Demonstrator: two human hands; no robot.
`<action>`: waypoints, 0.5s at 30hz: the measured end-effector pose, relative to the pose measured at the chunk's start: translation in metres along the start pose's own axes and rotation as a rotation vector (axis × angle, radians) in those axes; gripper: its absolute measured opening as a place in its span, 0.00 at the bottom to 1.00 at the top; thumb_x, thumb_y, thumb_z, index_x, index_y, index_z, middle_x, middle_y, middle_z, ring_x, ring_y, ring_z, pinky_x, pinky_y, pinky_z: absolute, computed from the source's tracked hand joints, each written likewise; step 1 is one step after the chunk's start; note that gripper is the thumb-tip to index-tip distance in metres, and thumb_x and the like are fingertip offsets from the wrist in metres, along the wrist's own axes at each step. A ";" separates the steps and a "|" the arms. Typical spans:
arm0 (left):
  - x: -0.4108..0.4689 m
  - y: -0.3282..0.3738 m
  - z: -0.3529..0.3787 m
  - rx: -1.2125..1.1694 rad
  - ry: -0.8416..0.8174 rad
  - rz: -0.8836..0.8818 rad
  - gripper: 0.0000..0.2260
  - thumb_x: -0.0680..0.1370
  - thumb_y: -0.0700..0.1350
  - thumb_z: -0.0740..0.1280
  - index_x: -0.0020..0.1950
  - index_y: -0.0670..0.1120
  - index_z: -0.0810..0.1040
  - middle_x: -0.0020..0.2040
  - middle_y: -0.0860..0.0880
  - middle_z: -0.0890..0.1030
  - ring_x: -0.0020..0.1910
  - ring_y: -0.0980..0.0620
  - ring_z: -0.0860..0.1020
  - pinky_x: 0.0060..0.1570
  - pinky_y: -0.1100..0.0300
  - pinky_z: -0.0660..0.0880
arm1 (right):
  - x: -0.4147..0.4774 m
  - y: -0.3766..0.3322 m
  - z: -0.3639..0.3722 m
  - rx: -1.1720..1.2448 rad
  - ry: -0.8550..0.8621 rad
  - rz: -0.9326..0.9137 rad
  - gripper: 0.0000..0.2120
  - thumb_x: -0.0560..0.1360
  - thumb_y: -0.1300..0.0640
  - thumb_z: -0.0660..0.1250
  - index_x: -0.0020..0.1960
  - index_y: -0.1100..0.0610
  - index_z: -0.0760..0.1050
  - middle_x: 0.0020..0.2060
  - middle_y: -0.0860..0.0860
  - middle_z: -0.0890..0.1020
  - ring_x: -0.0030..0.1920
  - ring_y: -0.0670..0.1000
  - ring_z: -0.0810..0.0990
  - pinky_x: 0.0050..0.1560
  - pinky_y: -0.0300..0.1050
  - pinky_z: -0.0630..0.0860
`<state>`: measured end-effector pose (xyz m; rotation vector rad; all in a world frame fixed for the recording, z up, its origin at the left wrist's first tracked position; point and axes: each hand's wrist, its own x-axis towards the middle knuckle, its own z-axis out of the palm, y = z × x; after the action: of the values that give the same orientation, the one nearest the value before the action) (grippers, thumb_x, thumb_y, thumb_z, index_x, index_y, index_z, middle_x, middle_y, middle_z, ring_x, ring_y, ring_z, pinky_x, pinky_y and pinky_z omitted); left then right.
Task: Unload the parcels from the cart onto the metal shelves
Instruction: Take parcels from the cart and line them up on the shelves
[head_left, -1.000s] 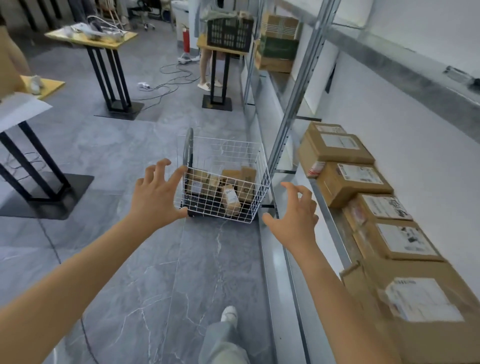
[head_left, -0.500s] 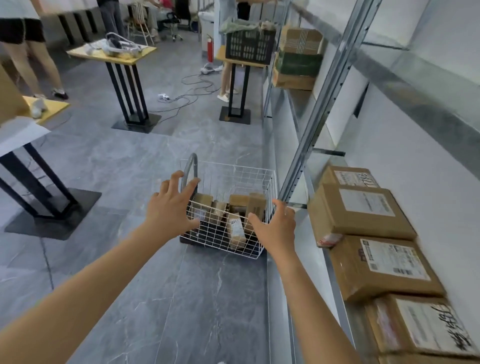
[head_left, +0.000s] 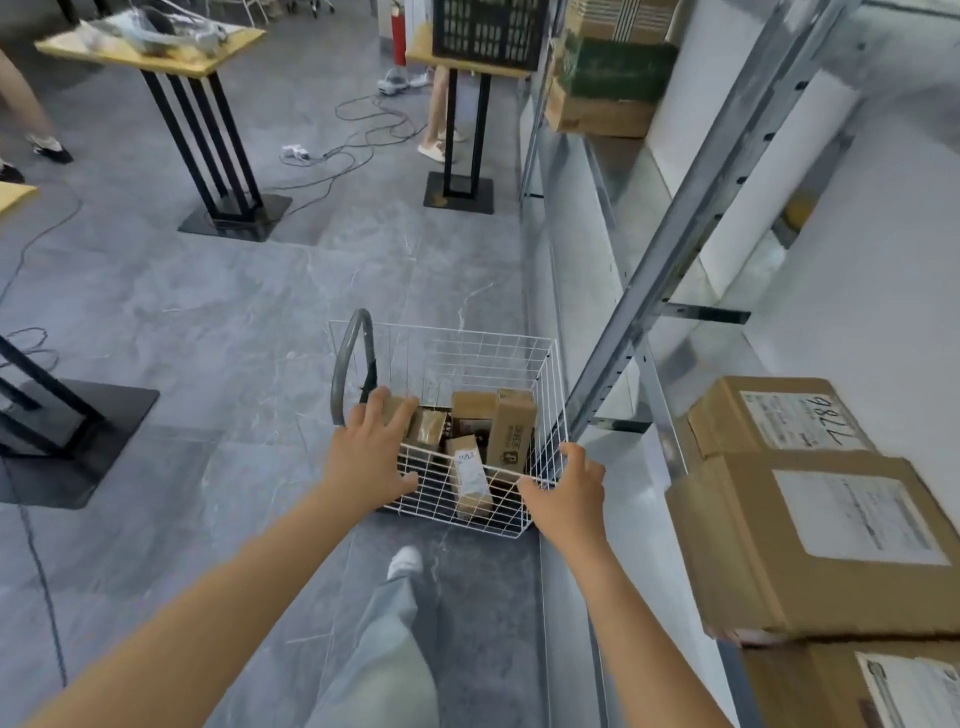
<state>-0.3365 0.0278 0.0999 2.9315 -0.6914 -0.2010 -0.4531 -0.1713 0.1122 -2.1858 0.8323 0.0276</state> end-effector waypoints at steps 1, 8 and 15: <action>0.019 -0.004 0.006 -0.002 -0.021 0.004 0.40 0.68 0.57 0.69 0.75 0.54 0.53 0.73 0.45 0.53 0.68 0.42 0.63 0.56 0.50 0.74 | 0.018 -0.004 0.006 -0.009 -0.007 0.025 0.32 0.73 0.52 0.69 0.72 0.56 0.61 0.65 0.57 0.64 0.64 0.57 0.69 0.64 0.48 0.68; 0.154 -0.046 0.022 0.007 -0.118 0.058 0.41 0.66 0.55 0.70 0.74 0.53 0.54 0.69 0.42 0.62 0.63 0.39 0.69 0.53 0.46 0.73 | 0.142 -0.032 0.043 -0.108 -0.077 0.139 0.31 0.72 0.51 0.68 0.70 0.57 0.61 0.60 0.58 0.67 0.57 0.59 0.71 0.54 0.47 0.73; 0.243 -0.078 0.051 0.061 -0.207 0.090 0.47 0.54 0.54 0.78 0.68 0.52 0.60 0.62 0.40 0.73 0.53 0.39 0.78 0.39 0.47 0.78 | 0.250 -0.027 0.077 -0.240 -0.151 0.176 0.31 0.72 0.49 0.68 0.70 0.58 0.63 0.57 0.58 0.69 0.53 0.55 0.71 0.52 0.45 0.73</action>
<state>-0.0950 -0.0177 0.0133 2.9558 -0.8701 -0.4886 -0.2230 -0.2450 0.0080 -2.2905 0.9730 0.3928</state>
